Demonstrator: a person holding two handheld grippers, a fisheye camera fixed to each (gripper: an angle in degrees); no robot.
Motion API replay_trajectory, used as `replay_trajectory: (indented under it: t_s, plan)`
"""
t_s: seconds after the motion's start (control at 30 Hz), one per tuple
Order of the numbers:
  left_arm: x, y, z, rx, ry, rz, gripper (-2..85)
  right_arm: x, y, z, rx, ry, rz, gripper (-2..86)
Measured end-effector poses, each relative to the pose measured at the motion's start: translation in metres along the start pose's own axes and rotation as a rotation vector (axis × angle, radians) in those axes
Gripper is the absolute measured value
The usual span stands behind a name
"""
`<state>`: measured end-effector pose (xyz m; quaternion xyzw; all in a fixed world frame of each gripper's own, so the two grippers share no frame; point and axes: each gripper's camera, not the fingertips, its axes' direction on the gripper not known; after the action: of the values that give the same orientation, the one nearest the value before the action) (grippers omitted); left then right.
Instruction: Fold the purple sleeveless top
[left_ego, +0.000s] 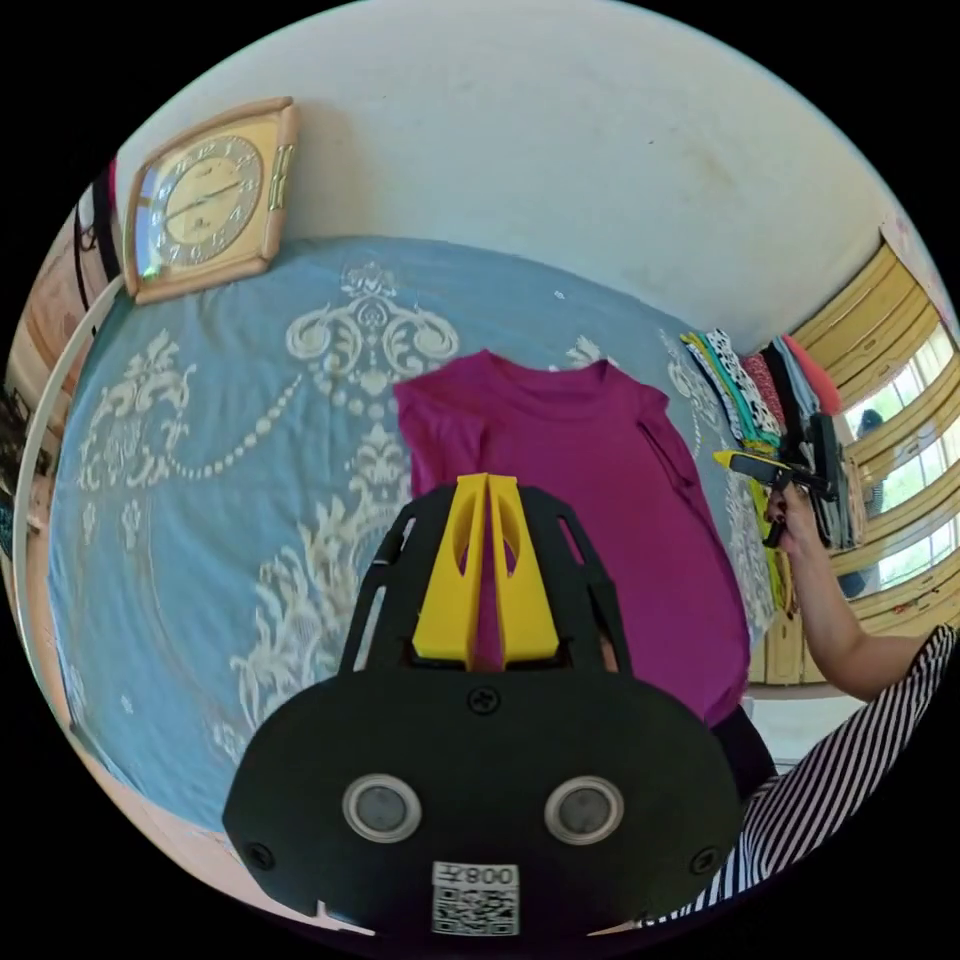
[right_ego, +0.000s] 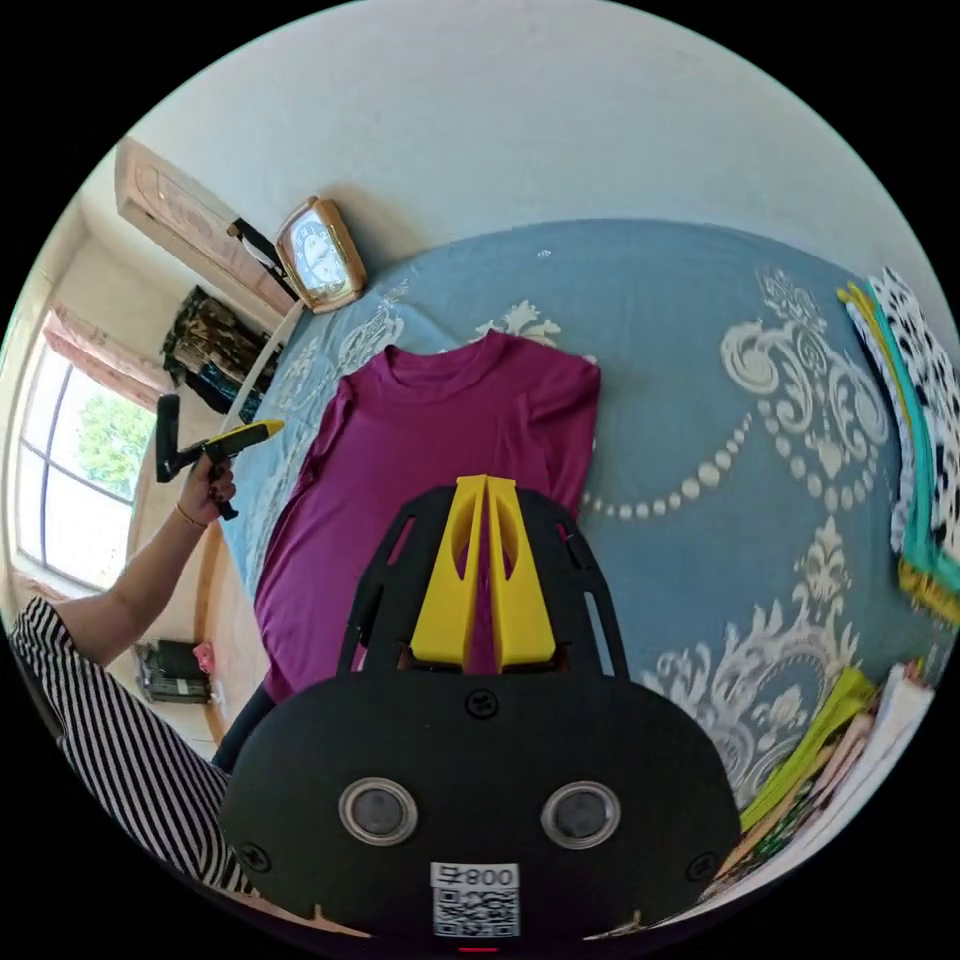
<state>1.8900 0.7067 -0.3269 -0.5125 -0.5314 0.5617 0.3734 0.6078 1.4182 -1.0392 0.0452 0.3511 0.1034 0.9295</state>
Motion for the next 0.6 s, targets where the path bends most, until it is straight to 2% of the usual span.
replay_trajectory:
  t_s: [0.2, 0.33, 0.4, 0.6]
  plan:
    - [-0.063, 0.161, -0.044, -0.121, 0.114, -0.199, 1.7, 0.035, 0.172, -0.061, -0.069, -0.122, 0.250, 1.3]
    - [-0.098, 0.249, -0.060, -0.144, 0.246, -0.370, 3.7, 0.055, 0.272, -0.099, -0.018, -0.250, 0.439, 2.9]
    - [-0.117, 0.300, -0.065, -0.154, 0.331, -0.455, 5.7, 0.061, 0.303, -0.109, -0.011, -0.273, 0.500, 3.8]
    - [-0.159, 0.393, -0.066, -0.174, 0.432, -0.590, 8.8, 0.076, 0.372, -0.123, -0.013, -0.370, 0.595, 7.4]
